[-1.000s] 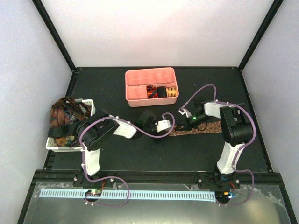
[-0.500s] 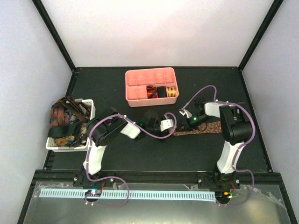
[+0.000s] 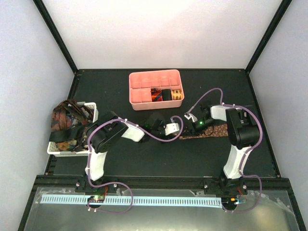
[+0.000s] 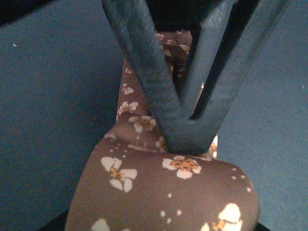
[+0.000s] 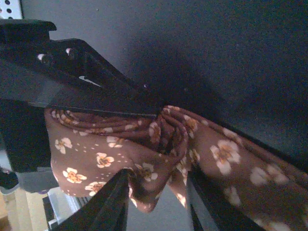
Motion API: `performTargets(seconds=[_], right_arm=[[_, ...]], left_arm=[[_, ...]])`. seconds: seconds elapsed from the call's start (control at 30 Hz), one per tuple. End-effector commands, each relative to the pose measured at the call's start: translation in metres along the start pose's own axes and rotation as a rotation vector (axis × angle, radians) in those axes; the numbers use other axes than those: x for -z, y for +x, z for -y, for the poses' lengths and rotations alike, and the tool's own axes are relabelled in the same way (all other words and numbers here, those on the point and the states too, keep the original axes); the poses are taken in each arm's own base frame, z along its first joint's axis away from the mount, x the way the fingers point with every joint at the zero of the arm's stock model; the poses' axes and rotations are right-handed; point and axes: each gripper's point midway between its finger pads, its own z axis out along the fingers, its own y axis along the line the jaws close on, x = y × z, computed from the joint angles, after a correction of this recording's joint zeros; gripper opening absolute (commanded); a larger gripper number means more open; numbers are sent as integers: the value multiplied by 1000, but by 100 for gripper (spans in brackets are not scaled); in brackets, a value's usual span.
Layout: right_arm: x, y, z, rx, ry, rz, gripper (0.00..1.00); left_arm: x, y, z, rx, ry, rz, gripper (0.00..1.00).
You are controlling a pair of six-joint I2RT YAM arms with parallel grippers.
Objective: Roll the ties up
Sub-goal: Roll the tie at the center of the board.
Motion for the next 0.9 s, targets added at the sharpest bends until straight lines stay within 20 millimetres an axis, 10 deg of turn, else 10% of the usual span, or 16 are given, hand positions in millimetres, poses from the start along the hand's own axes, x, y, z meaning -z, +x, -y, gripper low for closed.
performTargets(seconds=[0.0, 0.4, 0.63, 0.87], right_arm=[[22, -5, -13, 64, 24, 26, 39], [4, -11, -42, 43, -104, 31, 47], [-3, -14, -30, 41, -45, 18, 5], [4, -4, -7, 0, 29, 8, 2]], left_arm=[[12, 48, 13, 19, 10, -210, 38], [11, 63, 12, 32, -9, -286, 37], [10, 63, 11, 38, -10, -285, 37], [12, 61, 12, 53, -7, -272, 47]])
